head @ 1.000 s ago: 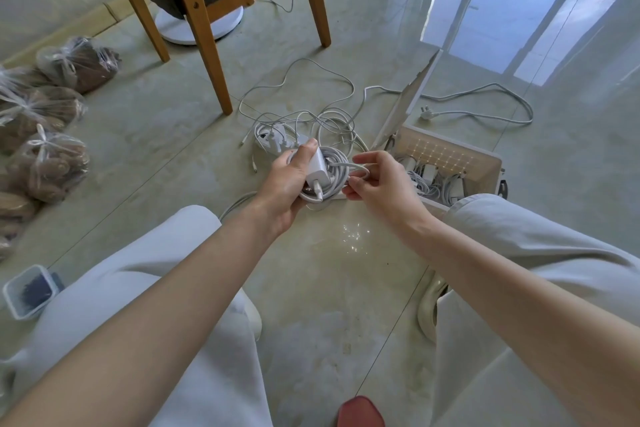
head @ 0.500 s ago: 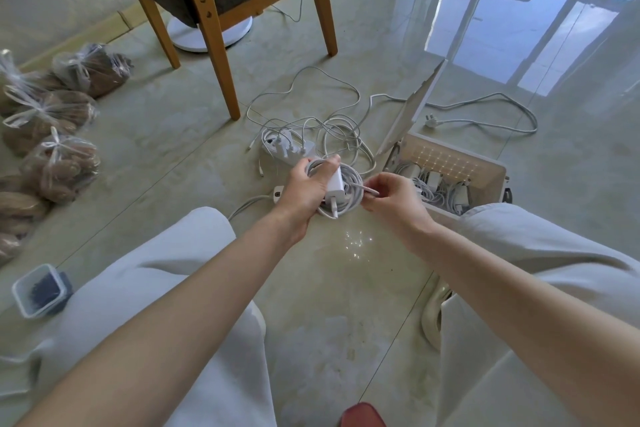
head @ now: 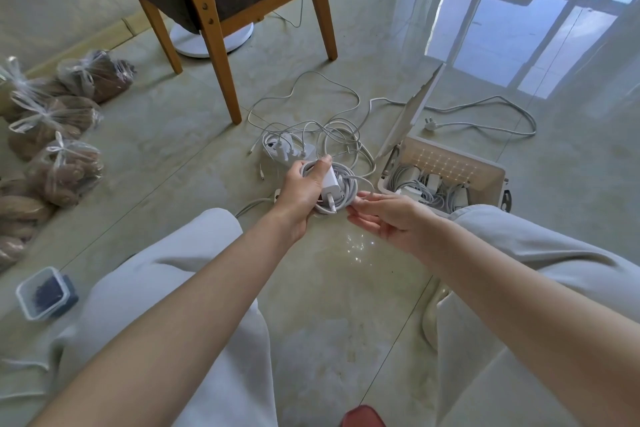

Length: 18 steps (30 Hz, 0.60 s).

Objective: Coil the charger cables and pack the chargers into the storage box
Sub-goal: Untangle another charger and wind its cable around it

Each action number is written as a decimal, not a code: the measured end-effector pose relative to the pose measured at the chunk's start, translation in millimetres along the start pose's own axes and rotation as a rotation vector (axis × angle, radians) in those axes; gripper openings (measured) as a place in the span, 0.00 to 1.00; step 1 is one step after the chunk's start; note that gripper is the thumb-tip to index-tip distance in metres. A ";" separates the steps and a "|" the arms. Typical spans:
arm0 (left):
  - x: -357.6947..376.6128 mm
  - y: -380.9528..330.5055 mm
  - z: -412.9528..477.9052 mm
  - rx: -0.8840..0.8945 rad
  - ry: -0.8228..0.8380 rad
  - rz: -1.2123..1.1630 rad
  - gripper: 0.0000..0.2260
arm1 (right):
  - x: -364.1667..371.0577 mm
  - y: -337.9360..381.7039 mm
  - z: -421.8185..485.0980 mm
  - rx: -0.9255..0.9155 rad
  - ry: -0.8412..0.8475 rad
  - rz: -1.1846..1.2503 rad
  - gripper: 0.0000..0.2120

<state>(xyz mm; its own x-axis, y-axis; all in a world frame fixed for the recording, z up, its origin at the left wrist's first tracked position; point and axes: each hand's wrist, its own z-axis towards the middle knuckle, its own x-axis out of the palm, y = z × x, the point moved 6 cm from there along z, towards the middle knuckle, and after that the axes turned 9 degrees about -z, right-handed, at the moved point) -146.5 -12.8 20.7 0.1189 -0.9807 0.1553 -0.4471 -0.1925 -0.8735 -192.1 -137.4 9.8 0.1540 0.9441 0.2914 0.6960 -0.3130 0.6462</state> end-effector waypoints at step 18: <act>-3.2 -19.7 -11.0 0.386 -0.083 0.405 0.15 | 24.3 25.8 -33.8 -0.893 -0.210 -1.251 0.09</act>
<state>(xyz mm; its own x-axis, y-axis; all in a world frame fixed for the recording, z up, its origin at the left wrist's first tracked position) -147.8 -6.2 42.5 0.0818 -0.9645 -0.2512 -0.1172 0.2410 -0.9634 -194.2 -126.1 57.4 -0.0407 0.6144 -0.7879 -0.1670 0.7733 0.6116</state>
